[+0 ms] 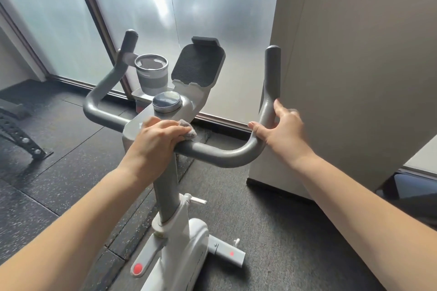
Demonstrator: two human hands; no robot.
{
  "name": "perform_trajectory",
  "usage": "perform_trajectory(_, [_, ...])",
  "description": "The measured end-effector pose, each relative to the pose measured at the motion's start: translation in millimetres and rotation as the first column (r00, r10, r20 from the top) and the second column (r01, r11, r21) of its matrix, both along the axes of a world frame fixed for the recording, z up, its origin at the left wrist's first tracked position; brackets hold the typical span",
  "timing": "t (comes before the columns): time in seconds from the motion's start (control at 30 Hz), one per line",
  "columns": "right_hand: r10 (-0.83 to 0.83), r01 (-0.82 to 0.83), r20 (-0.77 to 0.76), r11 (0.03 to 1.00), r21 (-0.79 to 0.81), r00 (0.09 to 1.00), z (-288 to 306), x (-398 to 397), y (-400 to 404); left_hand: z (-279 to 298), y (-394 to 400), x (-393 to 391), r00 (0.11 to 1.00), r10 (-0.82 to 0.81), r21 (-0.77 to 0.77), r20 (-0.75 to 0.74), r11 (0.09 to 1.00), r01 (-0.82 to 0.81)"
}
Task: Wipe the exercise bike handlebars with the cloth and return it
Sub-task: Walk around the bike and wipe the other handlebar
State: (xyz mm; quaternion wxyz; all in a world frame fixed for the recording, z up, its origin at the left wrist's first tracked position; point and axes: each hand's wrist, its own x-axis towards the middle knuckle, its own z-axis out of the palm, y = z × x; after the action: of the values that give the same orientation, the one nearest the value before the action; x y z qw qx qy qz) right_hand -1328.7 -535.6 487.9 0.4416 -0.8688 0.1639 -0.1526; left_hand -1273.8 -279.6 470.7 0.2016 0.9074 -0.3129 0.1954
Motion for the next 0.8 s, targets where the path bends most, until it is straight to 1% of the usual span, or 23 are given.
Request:
perform_trajectory(0.1, [-0.003, 0.002, -0.019, 1.000, -0.022, 1.000, 3, 0, 0, -1, -10, -5, 0.999, 0.028, 0.008, 0.045, 1.000, -0.028])
perform_trajectory(0.2, [-0.018, 0.018, -0.012, 1.000, -0.013, 1.000, 2, -1, 1, -4, -37, -27, 0.999, -0.051, -0.054, 0.012, 0.997, 0.052])
perform_trajectory(0.27, [-0.017, 0.017, -0.011, 1.000, -0.005, 1.000, 2, -1, 1, -6, -38, -28, 0.994, -0.108, -0.056, -0.012, 0.993, 0.107])
perform_trajectory(0.3, [-0.012, 0.012, -0.016, 1.000, -0.007, 1.000, 3, -1, 1, -5, -32, -22, 0.994, -0.109, -0.046, -0.016, 0.993, 0.108])
perform_trajectory(0.47, [-0.006, 0.005, -0.025, 1.000, -0.027, 1.000, 5, -2, -2, 0, 4, 5, 0.999, -0.049, 0.059, -0.004, 0.997, 0.049])
perform_trajectory(0.6, [-0.010, 0.010, -0.010, 1.000, 0.003, 1.000, 3, -2, -2, -2, -8, 1, 1.000, -0.005, 0.033, -0.025, 0.999, 0.006])
perform_trajectory(0.67, [-0.010, 0.010, -0.008, 1.000, 0.011, 1.000, 3, -3, -2, 0, -21, -7, 0.998, -0.047, -0.005, -0.039, 0.999, 0.046])
perform_trajectory(0.73, [-0.009, 0.009, -0.008, 1.000, 0.007, 1.000, 3, -2, -2, 11, -27, -5, 0.991, -0.102, -0.062, -0.089, 0.993, 0.097])
perform_trajectory(0.77, [-0.009, 0.009, -0.010, 1.000, 0.007, 1.000, 3, -2, -3, 17, -26, 0, 0.988, -0.126, -0.065, -0.088, 0.991, 0.120])
perform_trajectory(0.8, [-0.006, 0.006, -0.010, 1.000, 0.008, 1.000, 3, -2, -2, 23, -22, 9, 0.988, -0.141, -0.033, -0.061, 0.990, 0.139])
